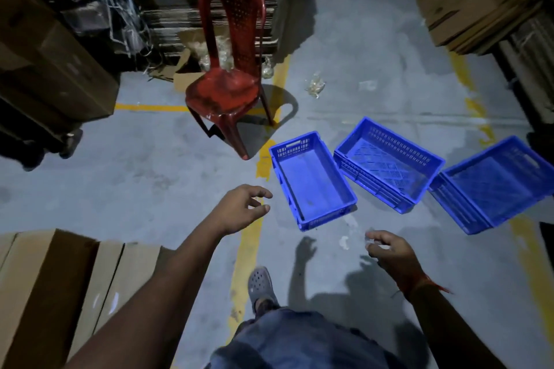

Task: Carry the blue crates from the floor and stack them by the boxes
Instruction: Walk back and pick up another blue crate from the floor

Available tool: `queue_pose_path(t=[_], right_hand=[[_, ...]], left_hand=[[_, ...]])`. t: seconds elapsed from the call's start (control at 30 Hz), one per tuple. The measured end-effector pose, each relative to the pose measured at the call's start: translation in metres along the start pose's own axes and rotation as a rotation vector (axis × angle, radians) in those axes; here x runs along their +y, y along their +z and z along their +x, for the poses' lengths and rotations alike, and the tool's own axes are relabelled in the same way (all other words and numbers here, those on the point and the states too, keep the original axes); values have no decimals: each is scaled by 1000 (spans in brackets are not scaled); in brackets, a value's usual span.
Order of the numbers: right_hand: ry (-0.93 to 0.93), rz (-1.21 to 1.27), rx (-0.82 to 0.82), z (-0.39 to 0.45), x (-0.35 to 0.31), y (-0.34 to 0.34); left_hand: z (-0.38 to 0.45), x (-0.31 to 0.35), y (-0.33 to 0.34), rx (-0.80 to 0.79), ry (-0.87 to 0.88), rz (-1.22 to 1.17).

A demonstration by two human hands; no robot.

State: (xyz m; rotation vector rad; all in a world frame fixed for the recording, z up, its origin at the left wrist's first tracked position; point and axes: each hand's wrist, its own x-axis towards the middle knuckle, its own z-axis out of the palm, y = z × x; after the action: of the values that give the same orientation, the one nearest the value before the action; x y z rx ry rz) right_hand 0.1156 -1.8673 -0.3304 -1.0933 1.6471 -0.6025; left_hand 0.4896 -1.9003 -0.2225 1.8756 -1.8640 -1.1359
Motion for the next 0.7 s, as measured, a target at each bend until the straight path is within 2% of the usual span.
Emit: queue_pose_path(t=[0.2, 0.43, 0.53, 0.7], right_hand=[[103, 65, 92, 37, -35, 64], [225, 137, 212, 95, -56, 100], [256, 109, 314, 128, -68, 113], [343, 13, 342, 192, -90, 137]], left_hand=[[96, -41, -68, -148, 112, 114], [215, -49, -97, -271, 252, 160], [275, -52, -102, -292, 287, 176], [366, -65, -103, -273, 298, 228]])
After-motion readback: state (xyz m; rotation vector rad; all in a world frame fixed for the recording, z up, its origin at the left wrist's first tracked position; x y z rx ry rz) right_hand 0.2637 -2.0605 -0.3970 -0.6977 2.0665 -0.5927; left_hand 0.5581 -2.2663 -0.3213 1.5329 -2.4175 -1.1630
